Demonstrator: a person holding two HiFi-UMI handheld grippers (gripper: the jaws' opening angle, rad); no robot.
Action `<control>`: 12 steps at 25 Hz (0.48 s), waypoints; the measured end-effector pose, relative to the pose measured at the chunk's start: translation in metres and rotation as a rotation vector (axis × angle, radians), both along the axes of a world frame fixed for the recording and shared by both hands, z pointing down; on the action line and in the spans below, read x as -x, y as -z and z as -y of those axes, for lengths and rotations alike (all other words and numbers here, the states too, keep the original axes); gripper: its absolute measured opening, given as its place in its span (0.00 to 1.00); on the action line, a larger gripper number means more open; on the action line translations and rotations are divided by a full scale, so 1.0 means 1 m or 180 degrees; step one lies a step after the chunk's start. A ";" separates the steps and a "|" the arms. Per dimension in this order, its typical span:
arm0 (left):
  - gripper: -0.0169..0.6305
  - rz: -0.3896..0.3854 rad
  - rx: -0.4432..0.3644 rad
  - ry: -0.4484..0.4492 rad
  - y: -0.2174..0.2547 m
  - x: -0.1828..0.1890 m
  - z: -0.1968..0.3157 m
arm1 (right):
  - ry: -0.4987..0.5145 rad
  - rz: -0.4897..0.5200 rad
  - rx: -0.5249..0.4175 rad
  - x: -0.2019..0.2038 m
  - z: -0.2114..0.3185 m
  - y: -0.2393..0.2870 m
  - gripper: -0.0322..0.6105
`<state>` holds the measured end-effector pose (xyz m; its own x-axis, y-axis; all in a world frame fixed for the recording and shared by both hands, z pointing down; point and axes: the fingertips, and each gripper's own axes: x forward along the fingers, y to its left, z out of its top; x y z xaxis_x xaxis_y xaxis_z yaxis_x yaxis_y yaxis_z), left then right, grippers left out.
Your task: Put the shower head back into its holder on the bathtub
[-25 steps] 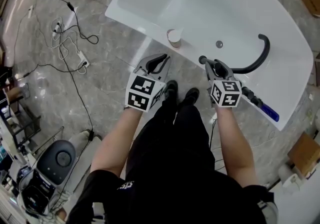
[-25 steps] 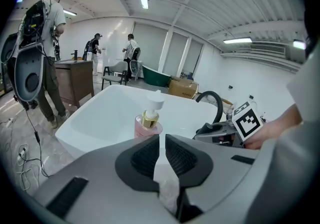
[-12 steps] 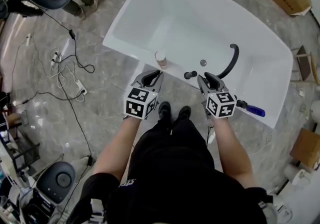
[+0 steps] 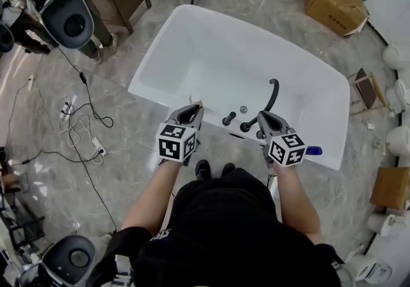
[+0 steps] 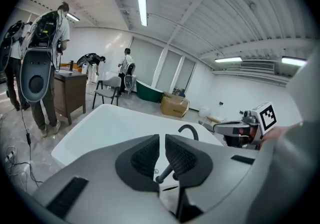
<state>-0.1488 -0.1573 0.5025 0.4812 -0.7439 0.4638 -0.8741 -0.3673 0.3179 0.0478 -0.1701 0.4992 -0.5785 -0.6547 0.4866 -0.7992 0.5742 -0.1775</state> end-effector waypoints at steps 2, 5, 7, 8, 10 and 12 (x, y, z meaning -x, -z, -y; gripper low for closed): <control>0.10 -0.0004 -0.0068 -0.0007 0.012 -0.006 0.000 | -0.0013 0.0058 -0.0091 -0.009 -0.003 0.018 0.07; 0.10 0.0018 -0.0146 0.0022 0.027 -0.016 0.004 | -0.0014 0.0141 -0.0245 -0.028 -0.003 0.045 0.07; 0.10 0.0055 -0.0177 0.0042 0.035 -0.025 0.005 | -0.0019 0.0223 -0.0358 -0.043 -0.004 0.065 0.07; 0.10 0.0081 -0.0187 0.0048 0.038 -0.030 0.005 | -0.0016 0.0271 -0.0421 -0.050 -0.005 0.075 0.07; 0.10 0.0138 -0.0221 0.0070 0.046 -0.040 0.005 | 0.0018 0.0366 -0.0586 -0.064 -0.006 0.099 0.07; 0.10 0.0186 -0.0276 0.0116 0.058 -0.053 0.008 | 0.0099 0.0426 -0.0763 -0.079 -0.007 0.122 0.07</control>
